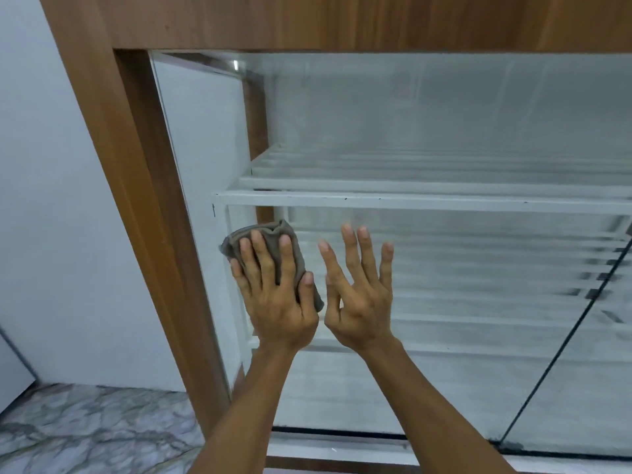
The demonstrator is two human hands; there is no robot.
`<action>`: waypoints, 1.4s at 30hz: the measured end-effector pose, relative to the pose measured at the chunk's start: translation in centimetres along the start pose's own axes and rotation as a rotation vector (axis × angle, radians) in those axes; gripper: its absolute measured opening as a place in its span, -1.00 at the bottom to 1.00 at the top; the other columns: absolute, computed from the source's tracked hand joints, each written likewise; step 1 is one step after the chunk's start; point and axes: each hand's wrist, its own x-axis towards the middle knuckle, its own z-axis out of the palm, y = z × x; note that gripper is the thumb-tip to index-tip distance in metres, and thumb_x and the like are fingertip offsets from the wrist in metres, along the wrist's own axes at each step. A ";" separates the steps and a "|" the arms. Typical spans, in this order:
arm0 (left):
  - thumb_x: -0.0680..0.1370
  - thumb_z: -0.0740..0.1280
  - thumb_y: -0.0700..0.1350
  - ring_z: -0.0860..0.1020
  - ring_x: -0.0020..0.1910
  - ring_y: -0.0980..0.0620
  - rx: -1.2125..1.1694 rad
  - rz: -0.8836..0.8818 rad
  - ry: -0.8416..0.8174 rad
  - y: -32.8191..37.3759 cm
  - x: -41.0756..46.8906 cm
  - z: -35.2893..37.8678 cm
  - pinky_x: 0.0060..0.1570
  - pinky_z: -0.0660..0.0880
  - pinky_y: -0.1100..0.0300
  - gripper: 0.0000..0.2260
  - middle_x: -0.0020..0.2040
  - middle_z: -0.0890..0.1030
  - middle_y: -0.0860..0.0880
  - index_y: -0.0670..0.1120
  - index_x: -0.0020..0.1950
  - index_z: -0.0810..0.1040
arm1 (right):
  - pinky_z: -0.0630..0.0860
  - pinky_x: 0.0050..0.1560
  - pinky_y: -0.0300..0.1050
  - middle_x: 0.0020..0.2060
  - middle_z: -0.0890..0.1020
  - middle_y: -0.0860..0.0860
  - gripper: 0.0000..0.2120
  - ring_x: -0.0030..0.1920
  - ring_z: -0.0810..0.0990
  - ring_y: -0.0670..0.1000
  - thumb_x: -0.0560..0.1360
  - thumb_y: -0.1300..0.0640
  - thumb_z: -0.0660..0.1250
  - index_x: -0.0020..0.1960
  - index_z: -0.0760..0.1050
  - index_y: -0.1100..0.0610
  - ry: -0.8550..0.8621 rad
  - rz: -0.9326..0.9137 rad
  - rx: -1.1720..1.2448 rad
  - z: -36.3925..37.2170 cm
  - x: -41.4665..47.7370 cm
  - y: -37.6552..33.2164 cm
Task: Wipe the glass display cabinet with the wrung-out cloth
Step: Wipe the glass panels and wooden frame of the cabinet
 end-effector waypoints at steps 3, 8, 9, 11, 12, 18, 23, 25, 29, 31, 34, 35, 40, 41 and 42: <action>0.71 0.10 0.03 -0.09 0.68 -0.15 0.013 0.036 0.026 -0.9 0.8 -0.4 0.61 -0.10 -0.24 -0.44 0.71 -0.11 -0.04 0.02 0.70 0.02 | -0.04 0.61 0.29 0.58 0.22 0.17 -0.52 0.65 0.05 0.14 0.64 0.12 0.26 0.55 0.33 0.08 0.014 0.058 -0.065 -0.9 -0.2 1.2; 0.71 0.09 0.01 -0.10 0.68 -0.17 -0.003 -0.008 -0.004 4.2 1.7 1.2 0.60 -0.08 -0.29 -0.48 0.68 -0.05 -0.17 -0.11 0.65 0.11 | -0.06 0.62 0.27 0.59 0.20 0.17 -0.53 0.66 0.04 0.13 0.66 0.13 0.22 0.56 0.30 0.10 -0.004 0.033 -0.061 -2.2 -0.3 3.2; 0.72 0.08 0.02 -0.08 0.68 -0.15 0.009 0.089 -0.037 4.5 1.3 1.5 0.61 -0.07 -0.27 -0.48 0.70 -0.07 -0.12 -0.06 0.67 0.10 | -0.06 0.63 0.26 0.57 0.23 0.19 -0.53 0.66 0.05 0.13 0.65 0.14 0.22 0.56 0.31 0.11 -0.012 0.023 -0.058 -2.5 -0.5 3.6; 0.72 0.10 0.04 -0.05 0.69 -0.13 0.038 0.216 -0.065 3.8 0.9 1.7 0.62 -0.05 -0.24 -0.45 0.71 -0.08 -0.08 0.02 0.70 0.06 | -0.05 0.62 0.26 0.58 0.21 0.18 -0.54 0.65 0.05 0.14 0.67 0.12 0.21 0.56 0.32 0.09 -0.031 0.024 -0.072 -3.4 -1.1 4.8; 0.71 0.12 0.05 -0.03 0.69 -0.13 0.051 0.237 -0.059 3.4 0.9 1.7 0.62 -0.04 -0.22 -0.44 0.71 -0.06 -0.08 0.03 0.70 0.05 | -0.04 0.62 0.26 0.61 0.18 0.16 -0.54 0.65 0.05 0.14 0.67 0.11 0.21 0.57 0.31 0.09 -0.042 0.022 -0.082 -3.9 -1.4 5.7; 0.70 0.12 0.03 -0.02 0.69 -0.15 0.063 0.197 -0.004 4.2 1.0 1.7 0.62 -0.05 -0.22 -0.43 0.71 -0.04 -0.08 0.02 0.70 0.04 | -0.06 0.64 0.20 0.67 0.03 0.09 -0.52 0.66 0.04 0.14 0.68 0.12 0.16 0.59 0.24 0.10 -0.073 -0.053 -0.065 -4.9 -1.9 7.5; 0.70 0.09 0.00 -0.03 0.68 -0.17 0.062 0.175 0.026 4.8 0.9 2.0 0.62 -0.08 -0.24 -0.45 0.67 0.05 -0.19 -0.05 0.69 0.07 | -0.06 0.64 0.21 0.62 0.16 0.16 -0.51 0.65 0.08 0.16 0.66 0.12 0.17 0.58 0.27 0.10 -0.029 -0.065 -0.026 -4.7 -2.0 7.5; 0.68 0.11 -0.01 -0.03 0.68 -0.18 0.051 0.158 0.040 5.2 1.0 2.1 0.62 -0.09 -0.23 -0.44 0.67 0.06 -0.22 -0.11 0.67 0.10 | -0.05 0.63 0.24 0.61 0.18 0.18 -0.50 0.65 0.09 0.18 0.66 0.12 0.17 0.59 0.26 0.10 -0.021 -0.076 -0.026 -4.8 -2.0 7.5; 0.68 0.10 0.01 -0.05 0.69 -0.17 0.058 0.217 0.016 4.5 1.0 1.7 0.64 -0.12 -0.19 -0.42 0.69 0.02 -0.20 -0.10 0.68 0.09 | -0.04 0.63 0.27 0.62 0.18 0.19 -0.50 0.65 0.07 0.19 0.67 0.12 0.13 0.60 0.26 0.12 -0.002 -0.097 -0.071 -4.6 -2.1 7.7; 0.68 0.07 0.05 -0.06 0.69 -0.13 0.083 0.287 -0.004 3.5 1.1 1.1 0.64 -0.10 -0.18 -0.42 0.70 0.00 -0.17 -0.07 0.69 0.08 | -0.04 0.63 0.27 0.63 0.16 0.19 -0.50 0.66 0.05 0.18 0.67 0.11 0.11 0.61 0.26 0.13 0.018 -0.103 -0.091 -4.5 -2.2 7.6; 0.66 0.08 0.10 -0.08 0.69 -0.09 0.111 0.347 0.011 2.4 1.5 0.9 0.65 -0.10 -0.15 -0.39 0.70 0.00 -0.14 -0.04 0.70 0.06 | -0.04 0.63 0.27 0.64 0.14 0.17 -0.48 0.66 0.02 0.14 0.67 0.10 0.09 0.61 0.24 0.12 0.054 -0.106 -0.120 -4.0 -2.2 7.6; 0.66 0.08 0.11 -0.10 0.69 -0.08 0.105 0.354 0.016 2.2 1.5 1.1 0.65 -0.11 -0.16 -0.37 0.71 -0.02 -0.14 -0.03 0.70 0.03 | -0.04 0.63 0.27 0.64 0.13 0.16 -0.48 0.67 0.01 0.13 0.67 0.09 0.08 0.62 0.24 0.12 0.063 -0.109 -0.131 -3.9 -2.3 7.6; 0.65 -0.01 0.21 -0.24 0.68 0.00 0.099 0.364 0.027 2.2 1.3 2.1 0.64 -0.20 -0.16 -0.36 0.71 -0.15 -0.09 0.05 0.70 -0.07 | -0.12 0.64 0.17 0.66 0.06 0.10 -0.46 0.67 -0.09 0.05 0.67 0.02 0.01 0.64 0.16 0.05 0.069 -0.142 -0.185 -3.4 -2.7 8.0; 0.65 -0.05 0.24 -0.27 0.67 0.03 0.101 0.355 0.021 2.2 1.4 2.1 0.64 -0.24 -0.12 -0.35 0.71 -0.18 -0.06 0.08 0.70 -0.11 | -0.15 0.65 0.16 0.67 0.03 0.08 -0.45 0.67 -0.12 0.03 0.67 0.00 -0.02 0.65 0.13 0.04 0.062 -0.146 -0.200 -3.4 -2.7 8.0; 0.63 -0.09 0.27 -0.30 0.66 0.06 0.106 0.343 0.012 2.2 1.4 2.1 0.64 -0.28 -0.07 -0.34 0.70 -0.21 -0.04 0.10 0.69 -0.15 | -0.17 0.65 0.14 0.67 0.01 0.07 -0.44 0.67 -0.15 0.01 0.67 -0.02 -0.06 0.66 0.10 0.02 0.051 -0.144 -0.211 -3.4 -2.7 8.0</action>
